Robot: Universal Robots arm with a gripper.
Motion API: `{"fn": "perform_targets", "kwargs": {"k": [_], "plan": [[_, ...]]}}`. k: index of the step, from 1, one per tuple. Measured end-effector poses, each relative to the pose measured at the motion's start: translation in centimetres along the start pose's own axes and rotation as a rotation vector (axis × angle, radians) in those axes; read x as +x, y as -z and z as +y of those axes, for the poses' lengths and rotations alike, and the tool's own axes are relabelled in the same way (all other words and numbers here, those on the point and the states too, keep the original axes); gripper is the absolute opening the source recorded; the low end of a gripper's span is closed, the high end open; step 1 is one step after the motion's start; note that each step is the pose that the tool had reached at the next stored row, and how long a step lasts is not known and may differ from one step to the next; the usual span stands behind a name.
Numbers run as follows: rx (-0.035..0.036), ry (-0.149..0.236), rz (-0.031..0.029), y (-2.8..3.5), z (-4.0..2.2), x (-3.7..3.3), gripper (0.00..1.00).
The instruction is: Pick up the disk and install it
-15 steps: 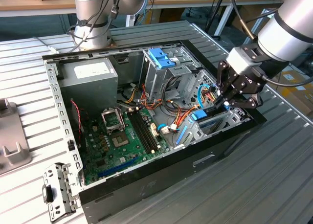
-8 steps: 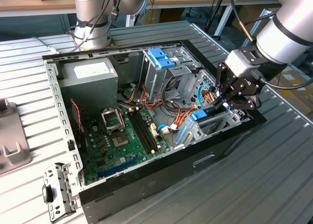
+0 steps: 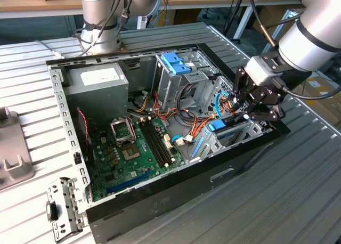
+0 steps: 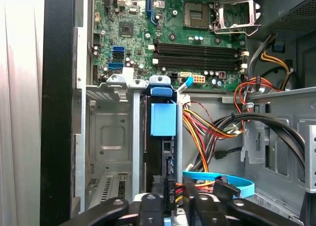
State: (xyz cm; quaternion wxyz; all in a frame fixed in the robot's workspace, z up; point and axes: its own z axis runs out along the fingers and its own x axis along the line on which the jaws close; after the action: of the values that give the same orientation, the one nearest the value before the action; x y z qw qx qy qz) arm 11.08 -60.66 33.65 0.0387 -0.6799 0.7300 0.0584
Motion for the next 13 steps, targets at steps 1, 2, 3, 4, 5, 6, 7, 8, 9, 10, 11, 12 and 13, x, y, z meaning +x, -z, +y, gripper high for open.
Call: {"fn": "perform_targets", "kwargs": {"k": [1,2,3,4,5,6,7,8,9,10,11,12,13], "plan": [[0.0001,0.000,0.0002,0.01,0.01,0.00,0.30],[0.0000,0.000,0.0002,0.00,0.01,0.00,0.36],[0.0000,0.000,0.0001,0.00,0.01,0.00,0.36],[0.0000,0.000,0.0002,0.10,0.01,0.00,0.36],[0.0000,0.000,0.0001,0.47,0.03,-0.05,0.36],[0.0000,0.000,0.0003,1.19,0.05,-0.16,0.36],[0.0000,0.000,0.0003,1.51,0.06,-0.20,0.36],[0.0000,0.000,0.0000,1.87,0.07,-0.25,0.36],[0.0000,0.000,0.0002,2.24,0.08,-0.32,0.36],[0.0000,0.000,0.0001,2.37,0.09,-0.37,0.36],[0.0000,0.000,-0.0004,2.44,0.10,-0.45,0.36],[0.0000,0.000,-0.0006,2.44,0.10,-0.45,0.35],[-0.0001,0.000,-0.0008,2.44,0.07,-0.46,0.28]]}}
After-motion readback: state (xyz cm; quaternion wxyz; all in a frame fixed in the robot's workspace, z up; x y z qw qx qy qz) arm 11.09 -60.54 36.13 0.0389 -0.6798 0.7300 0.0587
